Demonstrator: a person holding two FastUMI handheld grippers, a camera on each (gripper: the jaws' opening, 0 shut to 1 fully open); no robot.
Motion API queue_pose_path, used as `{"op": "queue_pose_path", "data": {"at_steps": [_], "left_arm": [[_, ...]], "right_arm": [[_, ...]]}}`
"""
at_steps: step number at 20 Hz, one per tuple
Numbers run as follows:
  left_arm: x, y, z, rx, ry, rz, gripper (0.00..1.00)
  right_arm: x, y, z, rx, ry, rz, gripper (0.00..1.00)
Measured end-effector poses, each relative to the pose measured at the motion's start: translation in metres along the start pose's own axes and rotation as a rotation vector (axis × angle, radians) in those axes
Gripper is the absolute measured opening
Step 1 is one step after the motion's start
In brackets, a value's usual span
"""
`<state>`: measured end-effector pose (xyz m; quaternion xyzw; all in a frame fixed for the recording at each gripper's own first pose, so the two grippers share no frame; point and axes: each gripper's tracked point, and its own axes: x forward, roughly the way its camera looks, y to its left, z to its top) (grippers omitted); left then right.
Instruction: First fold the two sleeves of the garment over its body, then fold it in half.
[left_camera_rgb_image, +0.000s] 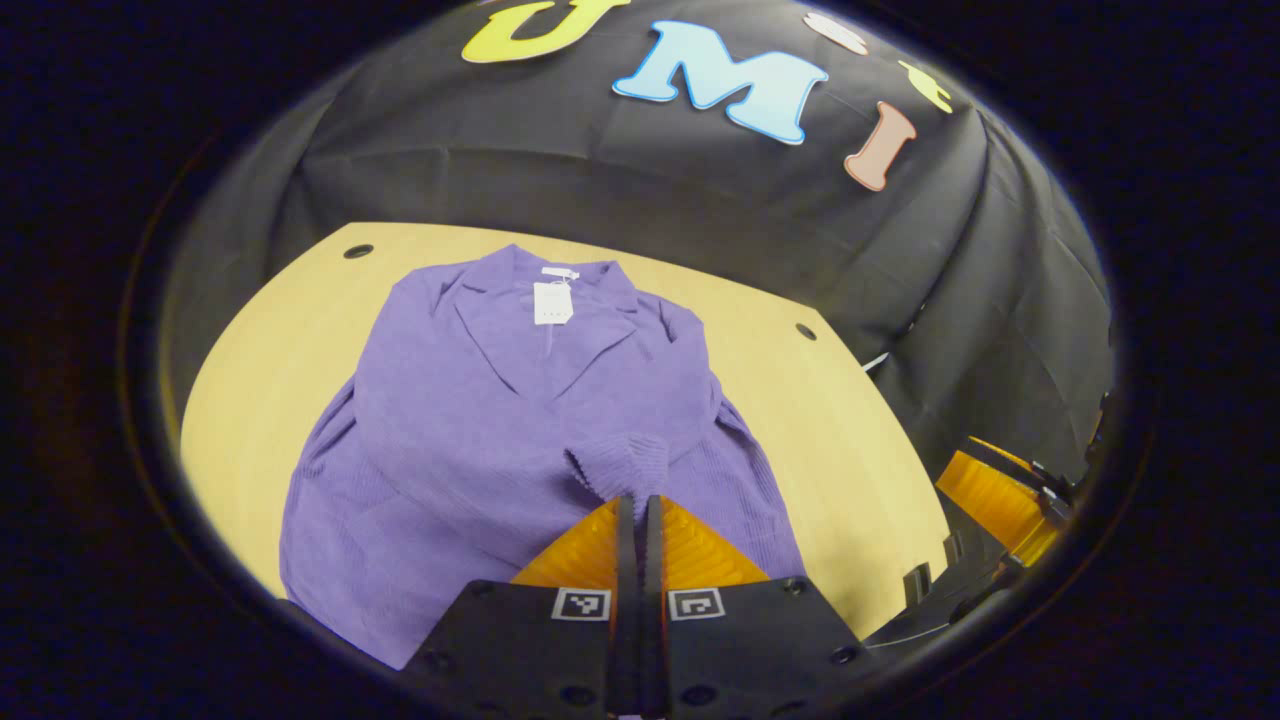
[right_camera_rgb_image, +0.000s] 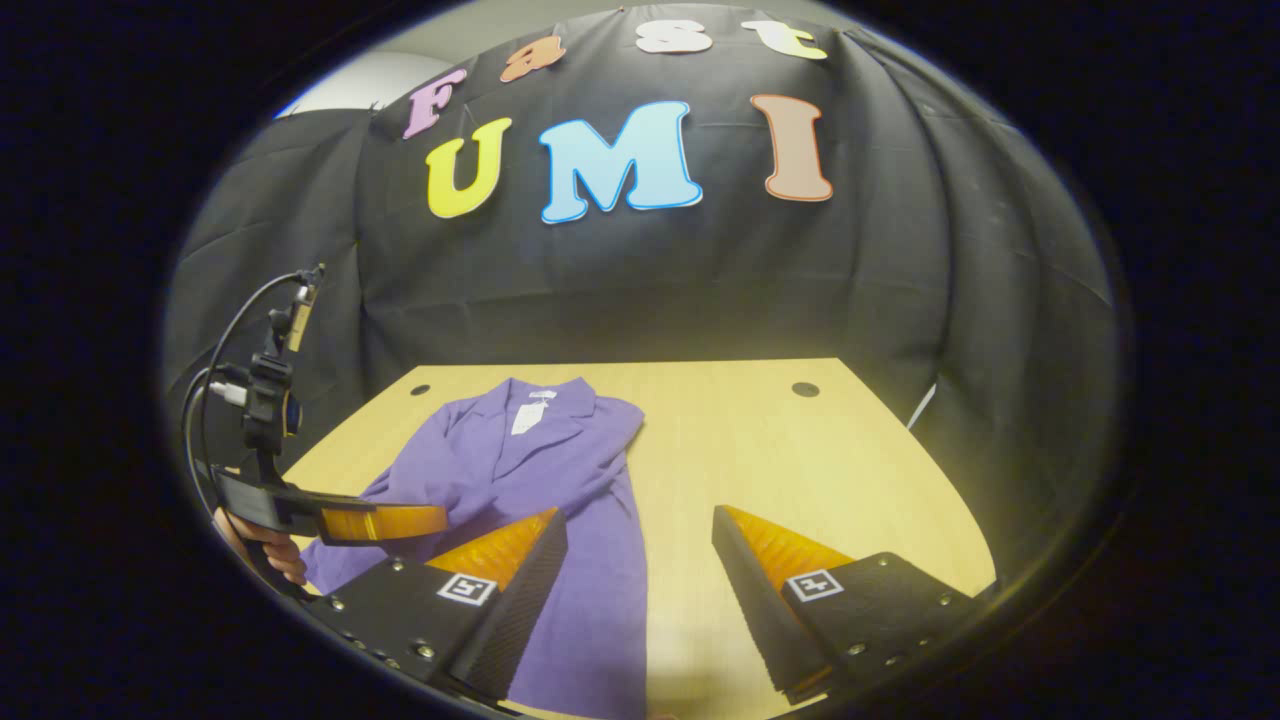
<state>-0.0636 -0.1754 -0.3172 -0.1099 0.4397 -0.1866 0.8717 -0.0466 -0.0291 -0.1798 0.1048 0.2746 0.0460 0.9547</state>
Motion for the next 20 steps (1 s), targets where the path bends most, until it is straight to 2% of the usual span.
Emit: {"op": "queue_pose_path", "data": {"at_steps": [3, 5, 6, 7, 8, 9, 10, 11, 14, 17, 18, 20], "left_arm": [[0.006, 0.005, -0.014, -0.019, 0.018, 0.017, 0.07], [0.005, 0.003, -0.019, -0.024, 0.030, -0.001, 0.13], [0.003, 0.003, -0.019, -0.011, 0.028, -0.002, 0.09], [0.000, 0.003, -0.021, 0.012, 0.028, -0.002, 0.16], [-0.004, 0.005, -0.022, 0.036, 0.025, -0.001, 0.18], [-0.008, 0.007, -0.023, 0.058, 0.024, 0.007, 0.34], [-0.013, 0.007, -0.024, 0.069, 0.025, -0.006, 0.43], [-0.017, 0.007, -0.026, 0.073, 0.025, -0.013, 0.47], [-0.036, 0.023, -0.028, 0.095, 0.023, 0.000, 0.84], [-0.057, 0.045, -0.029, 0.102, 0.017, 0.020, 0.87], [-0.065, 0.057, -0.029, 0.108, 0.010, 0.039, 0.96], [-0.080, 0.079, -0.034, 0.104, 0.006, 0.063, 0.95]], "right_arm": [[-0.001, 0.000, -0.006, -0.036, 0.007, 0.016, 0.90], [-0.002, 0.000, -0.011, -0.042, 0.011, 0.006, 0.90], [-0.003, 0.000, -0.011, -0.040, 0.005, -0.002, 0.90], [-0.005, 0.001, -0.010, -0.041, -0.004, -0.012, 0.90], [-0.006, 0.002, -0.012, -0.045, -0.008, -0.023, 0.90], [-0.006, 0.003, -0.015, -0.052, -0.007, -0.035, 0.90], [-0.007, 0.004, -0.019, -0.055, -0.002, -0.046, 0.90], [-0.008, 0.007, -0.021, -0.054, 0.003, -0.052, 0.90], [-0.013, 0.014, -0.033, -0.026, 0.012, -0.085, 0.90], [-0.018, 0.016, -0.050, -0.010, 0.044, -0.126, 0.90], [-0.020, 0.020, -0.059, -0.006, 0.061, -0.130, 0.90], [-0.025, 0.020, -0.075, 0.004, 0.092, -0.148, 0.90]]}}
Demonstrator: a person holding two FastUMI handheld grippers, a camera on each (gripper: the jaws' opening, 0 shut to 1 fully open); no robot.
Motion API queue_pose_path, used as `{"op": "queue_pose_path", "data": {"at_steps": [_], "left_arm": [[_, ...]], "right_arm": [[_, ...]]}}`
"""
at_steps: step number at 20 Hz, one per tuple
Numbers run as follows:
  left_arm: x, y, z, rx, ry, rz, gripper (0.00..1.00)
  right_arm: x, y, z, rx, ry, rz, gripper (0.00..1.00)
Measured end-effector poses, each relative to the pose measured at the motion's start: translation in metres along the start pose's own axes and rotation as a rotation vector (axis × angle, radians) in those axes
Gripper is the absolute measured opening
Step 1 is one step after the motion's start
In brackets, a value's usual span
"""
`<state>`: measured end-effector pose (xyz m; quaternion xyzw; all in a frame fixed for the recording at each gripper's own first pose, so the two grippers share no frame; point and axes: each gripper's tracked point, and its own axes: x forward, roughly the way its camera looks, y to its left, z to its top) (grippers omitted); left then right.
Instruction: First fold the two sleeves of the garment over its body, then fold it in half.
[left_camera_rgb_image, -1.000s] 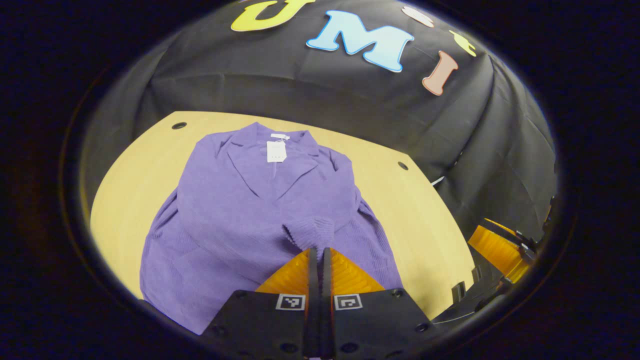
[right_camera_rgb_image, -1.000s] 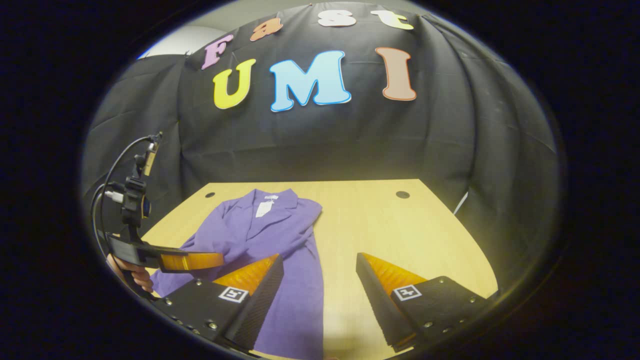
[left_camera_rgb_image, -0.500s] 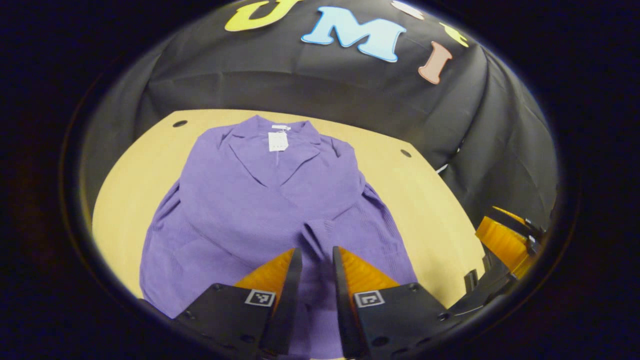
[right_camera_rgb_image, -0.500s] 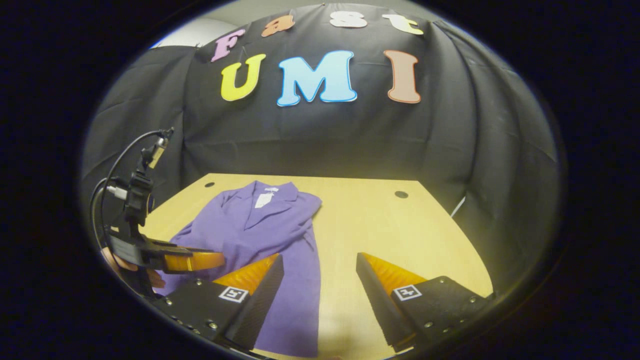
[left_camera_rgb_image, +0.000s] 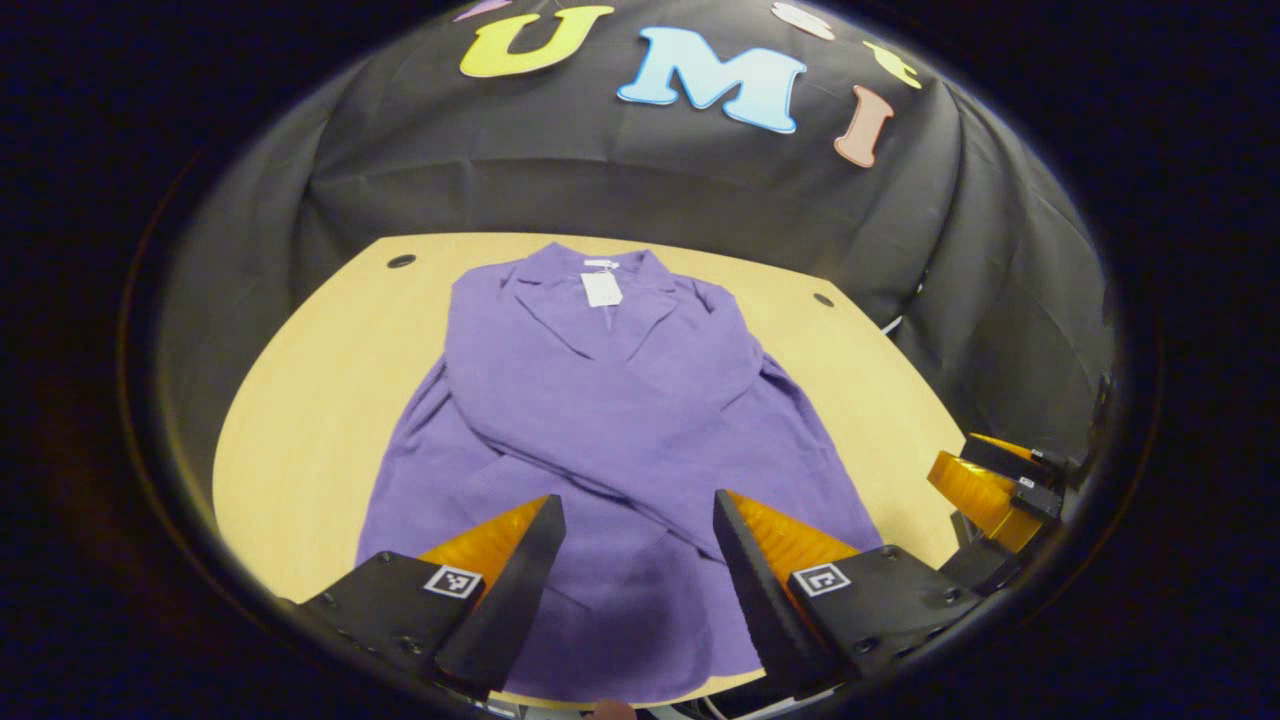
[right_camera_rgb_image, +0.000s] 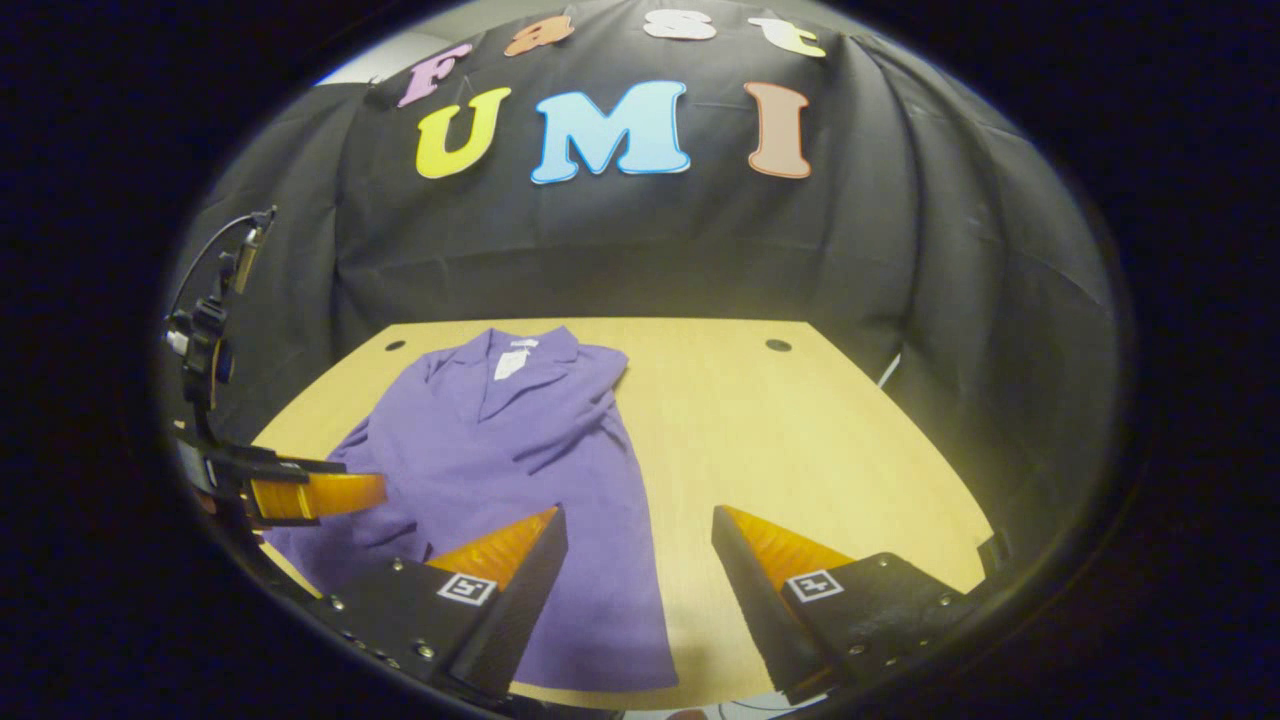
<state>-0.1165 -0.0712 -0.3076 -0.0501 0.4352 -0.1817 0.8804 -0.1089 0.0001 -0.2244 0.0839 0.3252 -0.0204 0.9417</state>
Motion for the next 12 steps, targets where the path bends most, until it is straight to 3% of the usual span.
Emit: {"op": "queue_pose_path", "data": {"at_steps": [8, 12], "left_arm": [[-0.056, 0.110, -0.050, -0.070, 0.019, 0.103, 0.95], [-0.071, 0.148, -0.081, -0.107, 0.054, 0.117, 0.95]], "right_arm": [[-0.007, 0.001, -0.075, 0.147, 0.161, -0.036, 0.90], [-0.006, -0.003, -0.094, 0.235, 0.200, -0.058, 0.89]]}}
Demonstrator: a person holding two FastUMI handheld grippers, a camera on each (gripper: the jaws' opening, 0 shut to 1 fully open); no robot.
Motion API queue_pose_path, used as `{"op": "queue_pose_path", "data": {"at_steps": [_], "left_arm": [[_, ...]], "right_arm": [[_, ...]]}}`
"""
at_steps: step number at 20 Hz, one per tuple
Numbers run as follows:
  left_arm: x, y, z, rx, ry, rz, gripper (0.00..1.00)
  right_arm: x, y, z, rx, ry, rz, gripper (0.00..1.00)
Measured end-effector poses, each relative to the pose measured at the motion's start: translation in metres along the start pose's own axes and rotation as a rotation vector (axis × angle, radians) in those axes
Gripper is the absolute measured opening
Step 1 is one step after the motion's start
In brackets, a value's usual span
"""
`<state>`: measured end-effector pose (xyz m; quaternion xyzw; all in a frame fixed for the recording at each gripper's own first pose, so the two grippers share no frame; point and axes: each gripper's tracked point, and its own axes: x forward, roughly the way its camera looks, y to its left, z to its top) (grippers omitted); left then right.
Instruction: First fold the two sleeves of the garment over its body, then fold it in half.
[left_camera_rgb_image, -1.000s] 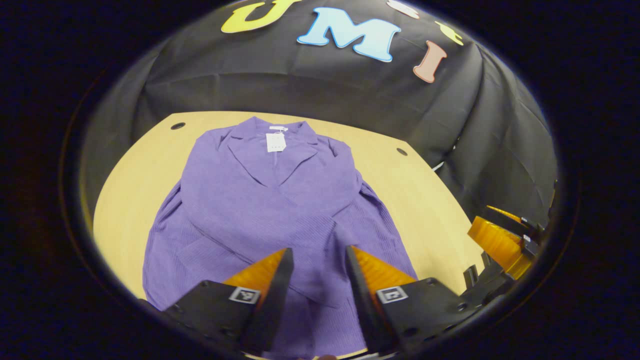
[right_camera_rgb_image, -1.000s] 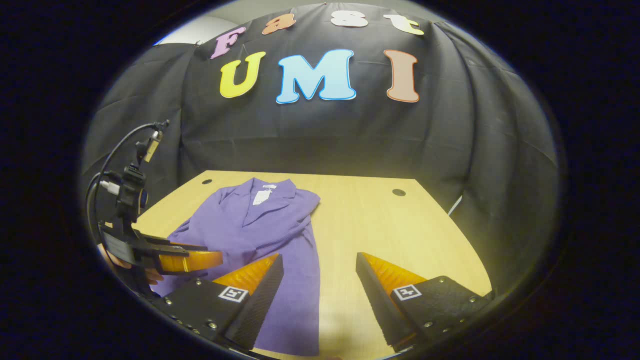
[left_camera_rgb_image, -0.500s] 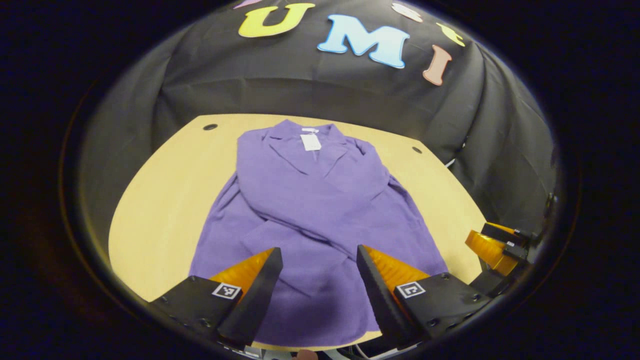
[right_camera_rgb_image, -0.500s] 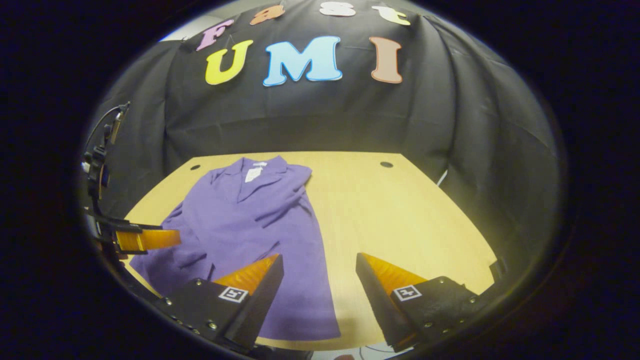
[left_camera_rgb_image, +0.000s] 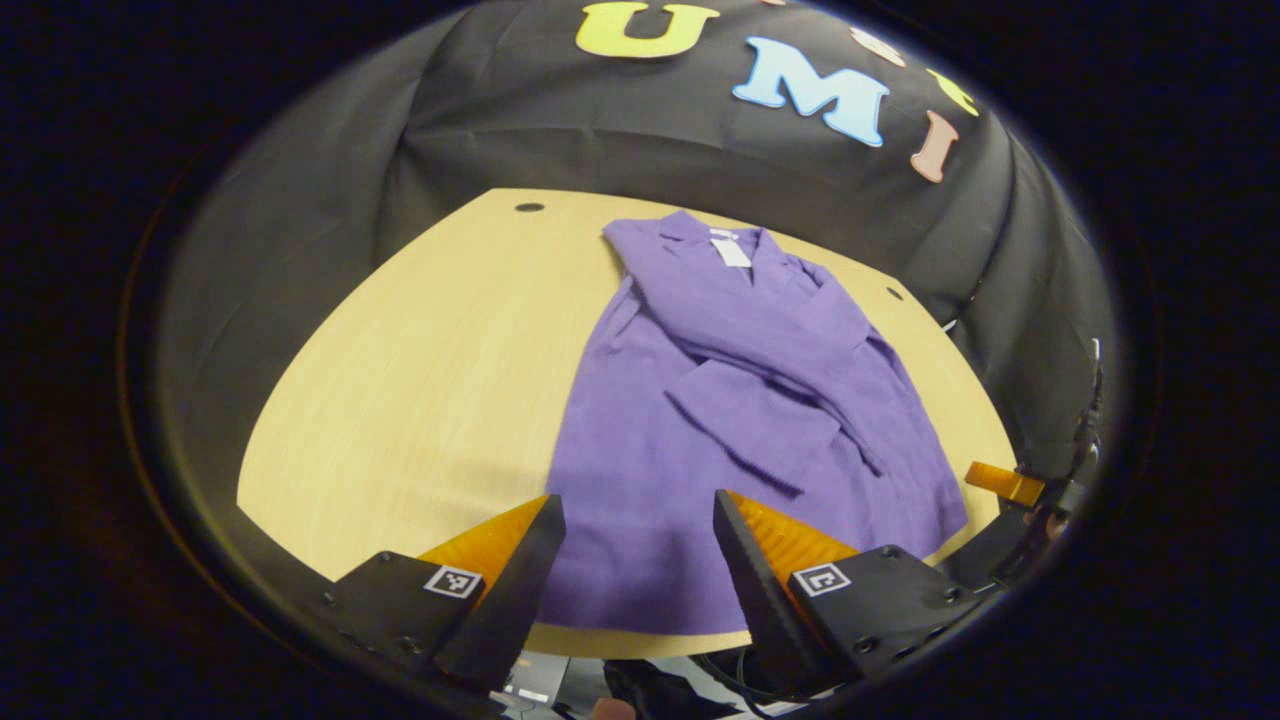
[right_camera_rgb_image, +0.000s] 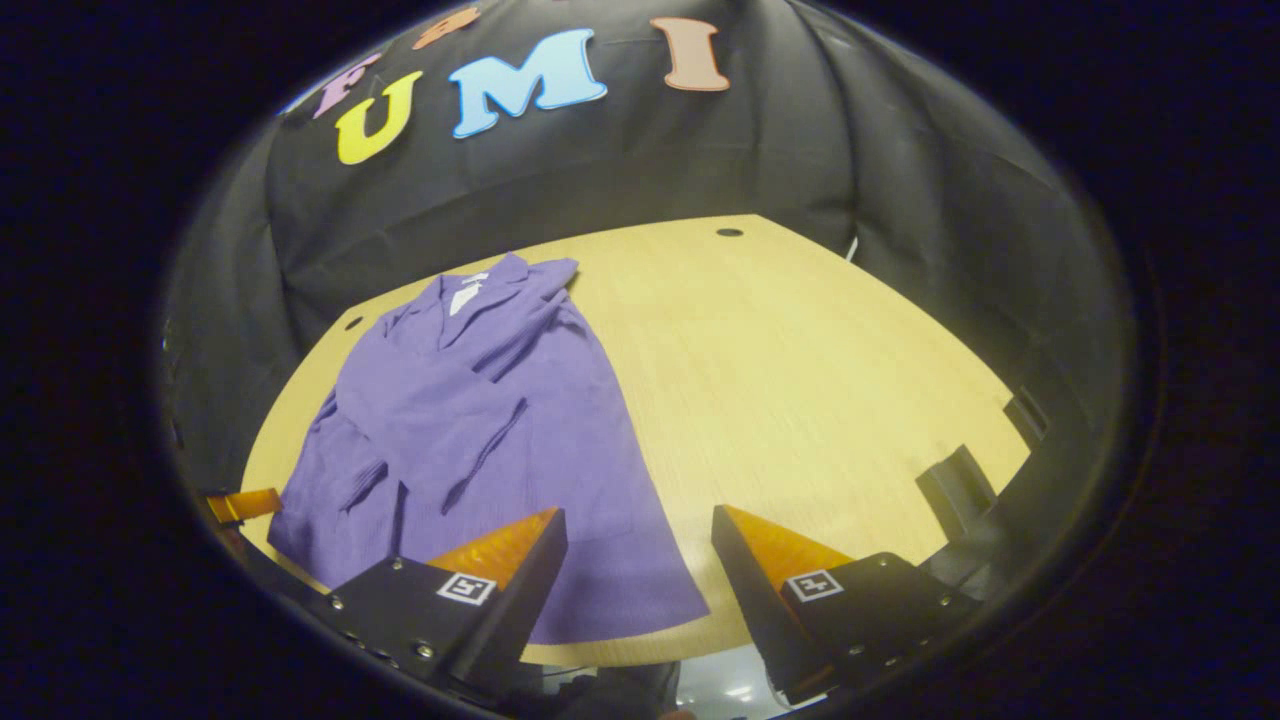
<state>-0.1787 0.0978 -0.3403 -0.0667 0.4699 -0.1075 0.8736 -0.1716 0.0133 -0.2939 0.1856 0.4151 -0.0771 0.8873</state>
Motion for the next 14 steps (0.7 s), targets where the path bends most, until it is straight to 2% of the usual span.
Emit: {"op": "queue_pose_path", "data": {"at_steps": [3, 6, 9, 13, 14], "left_arm": [[-0.004, 0.015, -0.014, -0.017, 0.013, 0.006, 0.99], [-0.002, 0.020, -0.022, -0.020, 0.019, 0.005, 0.95], [0.004, 0.025, -0.027, -0.017, 0.025, 0.018, 0.95], [0.003, 0.008, -0.033, 0.009, 0.025, -0.020, 0.97], [0.003, 0.003, -0.035, 0.012, 0.027, -0.027, 0.95]], "right_arm": [[0.003, 0.000, -0.009, 0.020, 0.021, 0.001, 0.89], [0.004, -0.001, -0.018, 0.032, 0.040, -0.002, 0.89], [0.006, 0.000, -0.025, 0.042, 0.056, 0.003, 0.90], [0.006, 0.008, -0.038, 0.056, 0.082, 0.024, 0.90], [0.006, 0.012, -0.041, 0.052, 0.087, 0.034, 0.92]]}}
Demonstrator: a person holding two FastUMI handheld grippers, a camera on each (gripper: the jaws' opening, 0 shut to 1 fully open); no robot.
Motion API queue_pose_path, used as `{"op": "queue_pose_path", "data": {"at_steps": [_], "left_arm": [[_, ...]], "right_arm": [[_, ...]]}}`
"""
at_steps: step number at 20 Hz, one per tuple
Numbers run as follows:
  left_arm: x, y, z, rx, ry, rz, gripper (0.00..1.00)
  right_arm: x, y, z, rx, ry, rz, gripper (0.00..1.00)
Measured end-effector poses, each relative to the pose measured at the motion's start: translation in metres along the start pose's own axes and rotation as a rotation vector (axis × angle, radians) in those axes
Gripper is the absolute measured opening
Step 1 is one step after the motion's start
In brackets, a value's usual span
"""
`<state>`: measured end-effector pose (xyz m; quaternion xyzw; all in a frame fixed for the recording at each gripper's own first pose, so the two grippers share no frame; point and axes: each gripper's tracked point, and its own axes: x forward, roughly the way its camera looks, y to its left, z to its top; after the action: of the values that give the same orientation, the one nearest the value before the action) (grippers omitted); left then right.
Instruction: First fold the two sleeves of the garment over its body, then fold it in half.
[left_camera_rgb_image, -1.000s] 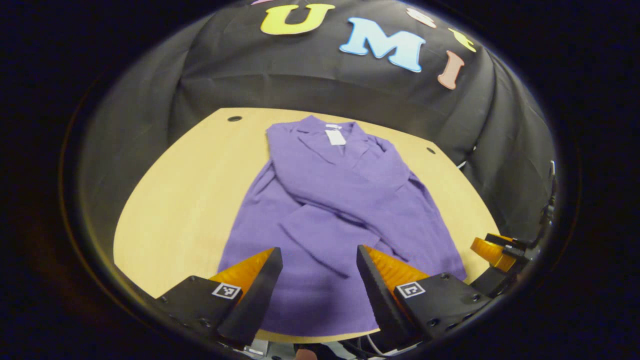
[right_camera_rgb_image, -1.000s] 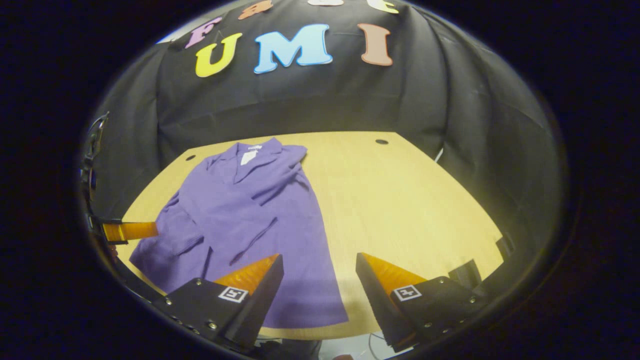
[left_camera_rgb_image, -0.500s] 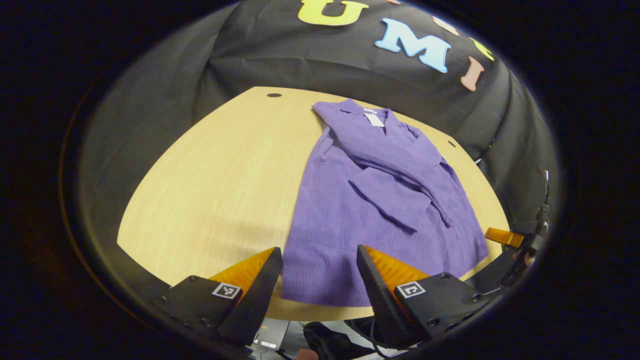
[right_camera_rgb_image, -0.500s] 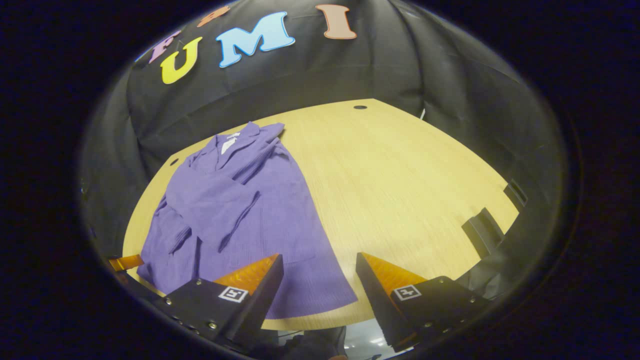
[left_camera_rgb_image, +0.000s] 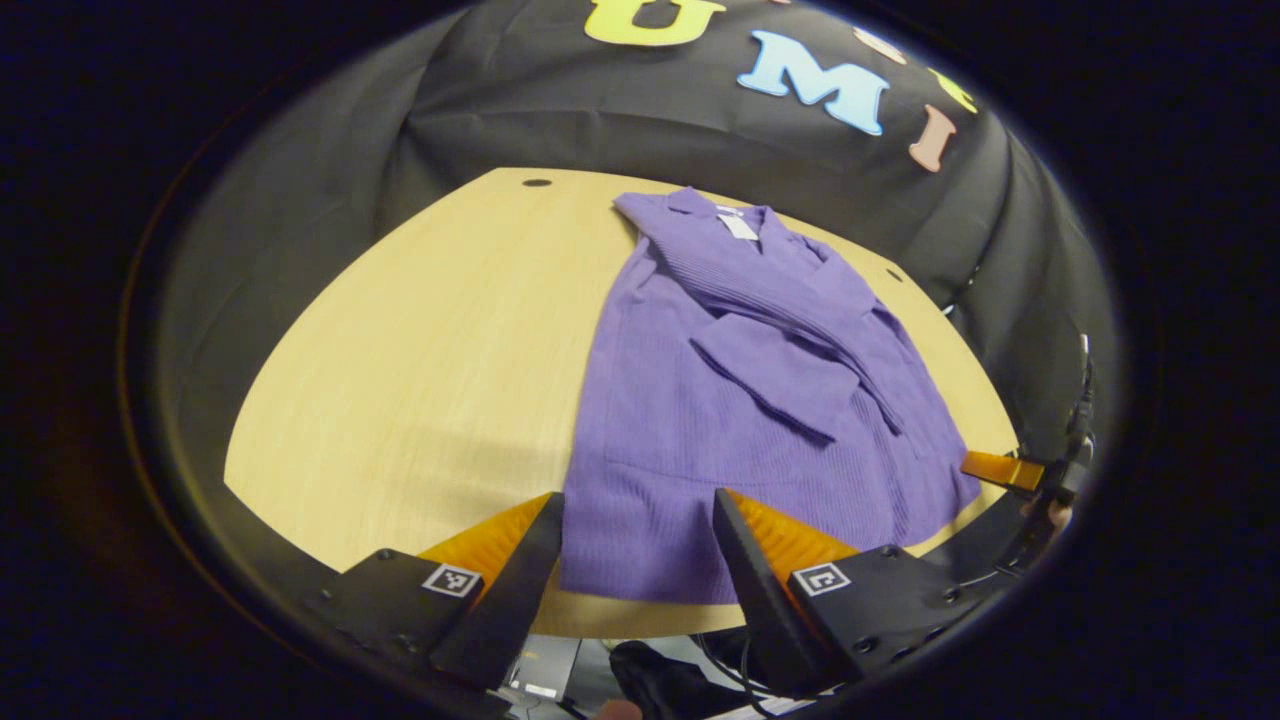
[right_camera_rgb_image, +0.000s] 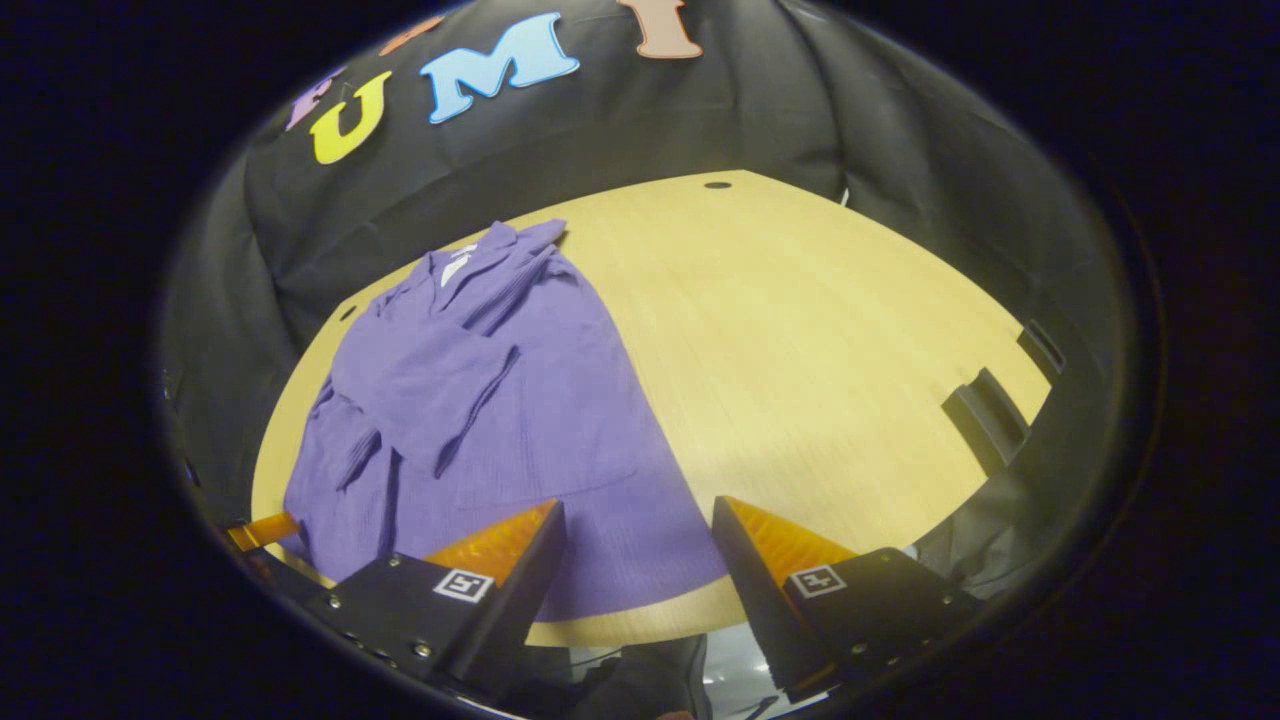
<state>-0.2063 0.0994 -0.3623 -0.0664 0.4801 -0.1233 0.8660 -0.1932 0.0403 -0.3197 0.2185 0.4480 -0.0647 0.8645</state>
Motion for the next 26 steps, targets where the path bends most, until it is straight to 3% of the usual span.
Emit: {"op": "queue_pose_path", "data": {"at_steps": [2, 5, 8, 10, 13, 16, 17, 19, 20, 22, 24, 25, 26], "left_arm": [[0.001, -0.010, -0.003, 0.012, 0.000, -0.005, 0.95], [0.006, -0.016, -0.009, 0.081, 0.017, 0.033, 0.95], [0.010, -0.015, -0.016, 0.212, 0.053, 0.094, 0.95], [0.013, -0.025, -0.015, 0.242, 0.046, 0.081, 0.89], [0.012, -0.025, -0.013, 0.223, 0.041, 0.084, 0.73], [0.015, -0.026, -0.009, 0.184, 0.024, 0.097, 0.39], [0.015, -0.026, -0.011, 0.186, 0.027, 0.097, 0.32], [0.014, -0.028, -0.012, 0.186, 0.010, 0.102, 0.32], [0.016, -0.028, -0.008, 0.175, 0.012, 0.117, 0.15], [0.019, -0.030, -0.012, 0.201, 0.006, 0.120, 0.14], [0.018, -0.034, -0.005, 0.201, -0.011, 0.109, 0.14], [0.020, -0.033, -0.009, 0.191, -0.010, 0.111, 0.08], [0.019, -0.033, -0.008, 0.194, -0.011, 0.101, 0.08]], "right_arm": [[0.000, 0.007, -0.002, -0.029, -0.001, 0.010, 0.99], [0.002, 0.018, -0.009, -0.119, 0.014, 0.011, 1.00], [0.003, 0.020, -0.014, -0.244, 0.033, -0.026, 1.00], [0.003, 0.021, -0.013, -0.234, 0.046, -0.026, 1.00], [0.004, 0.018, -0.010, -0.208, 0.052, -0.031, 0.86], [0.004, 0.022, -0.012, -0.220, 0.069, -0.021, 0.79], [0.009, 0.026, -0.009, -0.196, 0.065, -0.025, 0.66], [0.007, 0.027, -0.010, -0.207, 0.071, -0.032, 0.42], [0.007, 0.028, -0.011, -0.217, 0.071, -0.020, 0.42], [0.008, 0.033, -0.011, -0.149, 0.079, -0.012, 0.13], [0.009, 0.036, -0.011, -0.158, 0.089, -0.009, 0.09], [0.008, 0.037, -0.005, -0.170, 0.078, -0.010, 0.09], [0.006, 0.037, -0.006, -0.166, 0.077, -0.012, 0.09]]}}
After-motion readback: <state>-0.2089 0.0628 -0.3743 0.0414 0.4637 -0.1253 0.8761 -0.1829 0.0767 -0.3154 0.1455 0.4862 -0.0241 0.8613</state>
